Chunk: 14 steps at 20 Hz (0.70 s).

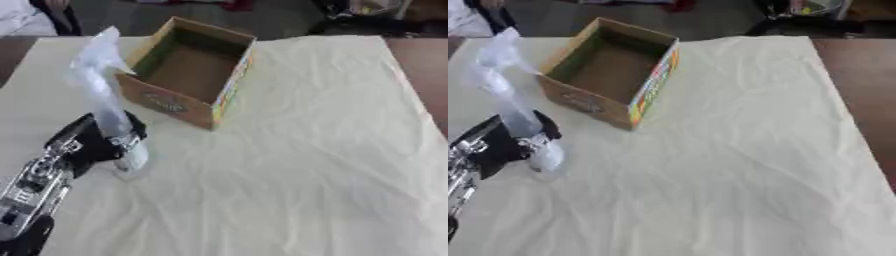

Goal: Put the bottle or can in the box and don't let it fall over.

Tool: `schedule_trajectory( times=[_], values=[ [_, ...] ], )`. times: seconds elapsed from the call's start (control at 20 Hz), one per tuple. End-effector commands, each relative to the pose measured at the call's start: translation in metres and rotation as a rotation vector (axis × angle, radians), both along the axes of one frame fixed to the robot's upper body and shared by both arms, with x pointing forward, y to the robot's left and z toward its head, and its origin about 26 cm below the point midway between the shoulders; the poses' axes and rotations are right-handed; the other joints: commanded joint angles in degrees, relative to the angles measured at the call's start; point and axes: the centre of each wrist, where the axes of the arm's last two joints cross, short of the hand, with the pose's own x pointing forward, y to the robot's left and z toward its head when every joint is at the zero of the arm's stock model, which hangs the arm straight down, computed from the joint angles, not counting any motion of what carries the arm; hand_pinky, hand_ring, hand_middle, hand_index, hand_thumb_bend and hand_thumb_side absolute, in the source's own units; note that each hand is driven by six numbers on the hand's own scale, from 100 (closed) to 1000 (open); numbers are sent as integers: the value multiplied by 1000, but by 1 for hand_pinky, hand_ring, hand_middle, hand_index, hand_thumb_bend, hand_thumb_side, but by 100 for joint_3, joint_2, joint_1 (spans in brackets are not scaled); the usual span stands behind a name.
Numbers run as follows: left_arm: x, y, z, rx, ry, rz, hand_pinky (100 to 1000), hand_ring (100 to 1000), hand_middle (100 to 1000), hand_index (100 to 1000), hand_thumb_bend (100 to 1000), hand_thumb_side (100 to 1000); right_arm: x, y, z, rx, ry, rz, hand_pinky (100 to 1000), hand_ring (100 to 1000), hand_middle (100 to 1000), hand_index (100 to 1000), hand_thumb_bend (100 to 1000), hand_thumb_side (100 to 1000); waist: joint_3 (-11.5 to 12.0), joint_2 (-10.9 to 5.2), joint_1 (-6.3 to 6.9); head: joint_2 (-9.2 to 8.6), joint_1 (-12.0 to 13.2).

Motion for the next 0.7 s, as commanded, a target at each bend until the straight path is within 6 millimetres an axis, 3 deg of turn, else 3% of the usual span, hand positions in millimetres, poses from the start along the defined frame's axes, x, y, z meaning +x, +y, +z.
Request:
schedule_trajectory(
  times=[0.05, 0.15, 0.45, 0.7],
  values=[
    [1, 1, 8, 20, -27, 2, 1000, 569, 360, 130, 100, 482, -1, -1, 10, -15, -25, 3, 949, 1000, 958, 753, 100, 523, -3, -75, -8, -45, 6],
    [1, 0, 9, 19, -35, -3, 1000, 527, 331, 110, 100, 653, -1, -1, 10, -16, -26, 3, 950, 1000, 958, 753, 100, 523, -4, -78, -7, -46, 5],
    [1, 0, 15, 7, -77, -15, 1000, 512, 327, 107, 100, 620, -2, -2, 10, -17, -23, 1, 954, 1000, 958, 753, 100, 523, -3, -84, -6, -56, -11],
    [0, 0, 23, 9, -136, -10, 1000, 517, 330, 106, 100, 649, -2, -2, 10, -16, -23, 0, 955, 1000, 958, 753, 100, 523, 0, -86, -3, -53, -22]
  ],
)
